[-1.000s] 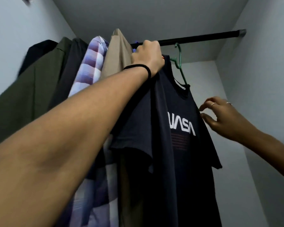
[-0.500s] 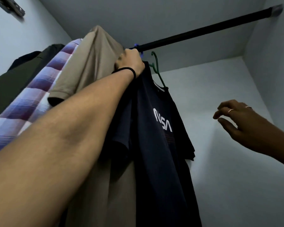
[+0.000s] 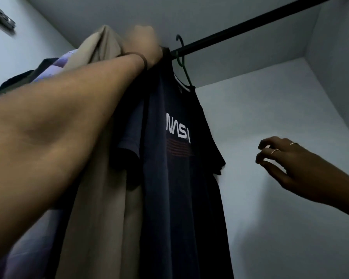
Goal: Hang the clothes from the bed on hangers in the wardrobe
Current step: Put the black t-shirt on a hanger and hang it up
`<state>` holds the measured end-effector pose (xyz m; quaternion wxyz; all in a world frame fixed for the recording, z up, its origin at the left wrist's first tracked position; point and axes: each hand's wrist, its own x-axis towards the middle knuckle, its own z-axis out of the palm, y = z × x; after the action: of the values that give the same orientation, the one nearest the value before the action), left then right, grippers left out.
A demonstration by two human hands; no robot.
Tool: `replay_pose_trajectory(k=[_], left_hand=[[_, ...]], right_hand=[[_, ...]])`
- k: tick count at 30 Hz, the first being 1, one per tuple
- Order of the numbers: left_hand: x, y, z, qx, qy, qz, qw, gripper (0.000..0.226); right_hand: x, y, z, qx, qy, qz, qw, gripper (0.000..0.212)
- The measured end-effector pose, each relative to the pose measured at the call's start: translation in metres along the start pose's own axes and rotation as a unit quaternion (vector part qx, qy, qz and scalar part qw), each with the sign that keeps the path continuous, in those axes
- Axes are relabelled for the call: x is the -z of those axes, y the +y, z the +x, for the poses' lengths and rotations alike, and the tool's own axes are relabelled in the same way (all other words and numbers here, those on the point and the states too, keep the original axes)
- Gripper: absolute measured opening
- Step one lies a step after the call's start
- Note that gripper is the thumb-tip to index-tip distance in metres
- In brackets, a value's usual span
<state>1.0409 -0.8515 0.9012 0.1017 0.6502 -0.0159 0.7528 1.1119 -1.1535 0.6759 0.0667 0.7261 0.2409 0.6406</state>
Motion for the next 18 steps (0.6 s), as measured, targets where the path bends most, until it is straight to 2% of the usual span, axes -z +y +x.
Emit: replay_pose_trajectory(k=[7,12,15,18], left_hand=[[0.024,-0.014,-0.004,-0.012,-0.023,-0.008,1.000,0.038],[0.029,-0.021,-0.006,-0.006,0.002,-0.023,1.000,0.038],[0.029,-0.019,-0.018,-0.038,0.022,0.038,0.998,0.043],[0.028,-0.017,-0.036,-0.092,0.020,0.137,0.986,0.060]], right_hand=[[-0.004,-0.023,-0.020,0.050,-0.011,-0.024,0.998,0.007],[0.013,-0.037,-0.031,0.087,-0.046,-0.060,0.993,0.005],[0.027,-0.044,-0.034,0.098,-0.064,-0.078,0.990,0.008],[0.035,-0.051,-0.032,0.083,-0.087,-0.095,0.988,0.011]])
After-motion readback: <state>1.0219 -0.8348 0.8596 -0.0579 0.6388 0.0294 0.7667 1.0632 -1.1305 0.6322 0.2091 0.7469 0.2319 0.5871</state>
